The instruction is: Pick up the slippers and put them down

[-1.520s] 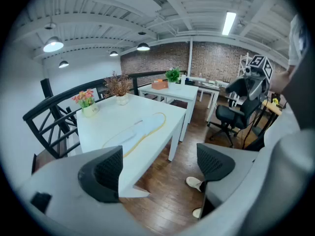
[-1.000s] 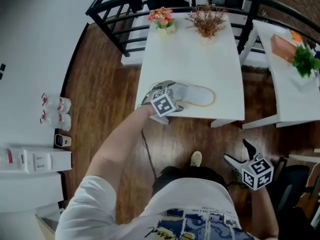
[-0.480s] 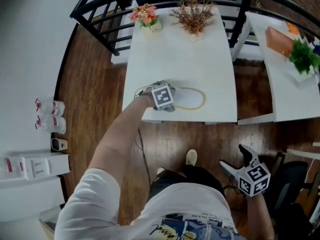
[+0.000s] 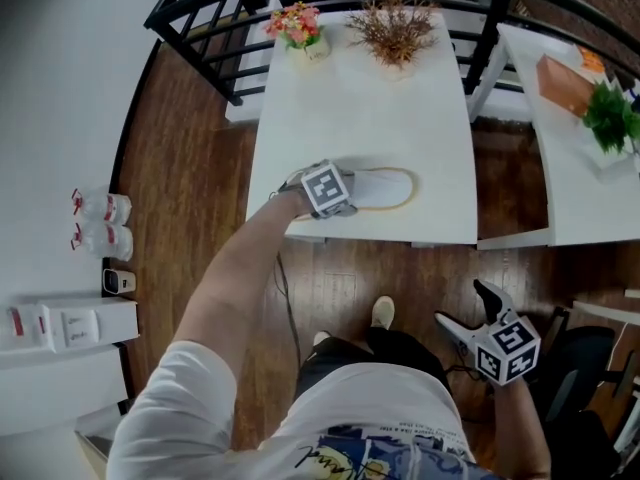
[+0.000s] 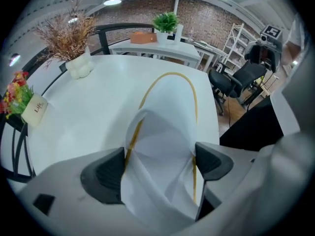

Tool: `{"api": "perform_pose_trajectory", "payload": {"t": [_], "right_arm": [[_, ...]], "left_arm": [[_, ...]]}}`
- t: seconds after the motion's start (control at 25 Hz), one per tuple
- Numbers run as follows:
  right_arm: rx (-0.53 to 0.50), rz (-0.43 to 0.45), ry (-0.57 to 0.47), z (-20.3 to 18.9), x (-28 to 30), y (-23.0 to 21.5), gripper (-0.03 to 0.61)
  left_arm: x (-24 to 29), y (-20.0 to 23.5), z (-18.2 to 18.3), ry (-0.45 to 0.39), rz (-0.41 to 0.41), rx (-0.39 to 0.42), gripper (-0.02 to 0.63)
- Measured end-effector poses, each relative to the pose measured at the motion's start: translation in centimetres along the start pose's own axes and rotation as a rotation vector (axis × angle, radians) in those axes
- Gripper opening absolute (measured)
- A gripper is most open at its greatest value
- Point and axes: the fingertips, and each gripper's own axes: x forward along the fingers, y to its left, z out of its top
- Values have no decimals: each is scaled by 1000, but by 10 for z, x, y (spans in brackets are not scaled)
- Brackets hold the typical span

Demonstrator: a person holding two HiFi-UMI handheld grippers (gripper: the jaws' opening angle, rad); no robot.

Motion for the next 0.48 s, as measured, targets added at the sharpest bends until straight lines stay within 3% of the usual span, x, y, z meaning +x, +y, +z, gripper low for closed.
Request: {"api": "perform_pose_trajectory", "payload": {"t": [0.32,0.48], "right_arm": [[-29,33,8,4,9,7,414],[-56,53,10,10,18,15,414]], "left_arm": [[-25,-4,-8,-66,51,-81,434],[-45,4,-28,-57,133,-93,433]]}}
